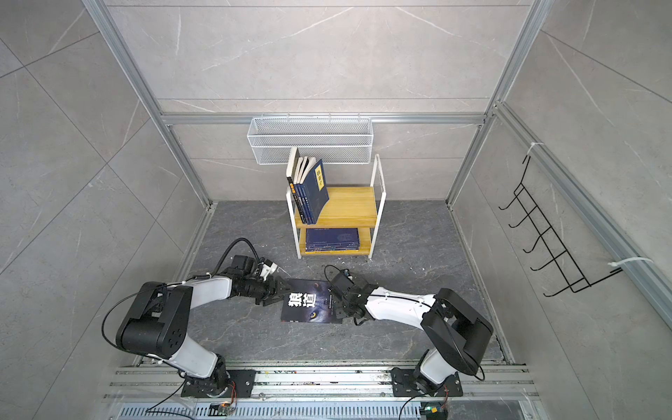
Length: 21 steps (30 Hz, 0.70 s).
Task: Stacking books/files
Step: Pick up the book at the center of the table.
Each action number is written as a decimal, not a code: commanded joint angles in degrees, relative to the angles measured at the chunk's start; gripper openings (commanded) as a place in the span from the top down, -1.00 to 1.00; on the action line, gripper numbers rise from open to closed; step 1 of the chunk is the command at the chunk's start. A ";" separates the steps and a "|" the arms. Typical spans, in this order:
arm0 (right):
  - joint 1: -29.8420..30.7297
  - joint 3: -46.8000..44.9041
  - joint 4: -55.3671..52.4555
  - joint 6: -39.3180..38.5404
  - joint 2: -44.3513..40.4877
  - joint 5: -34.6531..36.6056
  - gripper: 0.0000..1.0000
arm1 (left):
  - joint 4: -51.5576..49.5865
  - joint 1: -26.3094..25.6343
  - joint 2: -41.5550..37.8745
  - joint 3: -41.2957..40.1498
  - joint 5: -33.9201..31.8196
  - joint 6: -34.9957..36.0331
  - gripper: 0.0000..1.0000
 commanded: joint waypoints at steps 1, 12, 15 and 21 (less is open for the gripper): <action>0.31 -1.21 0.79 0.12 2.59 -1.37 0.48 | 0.42 -1.48 -0.29 2.03 3.63 -2.22 -0.24; 0.44 0.91 2.87 -1.89 6.58 -2.82 0.48 | 0.57 -2.16 -4.24 3.38 7.49 -4.09 0.18; 0.46 1.56 2.98 -3.56 7.39 -2.63 0.48 | 0.63 -2.36 -4.04 3.66 8.08 -4.37 0.39; 0.44 1.63 1.75 -5.12 5.04 -1.14 0.47 | -1.44 -2.36 -5.03 4.19 7.49 -3.34 0.91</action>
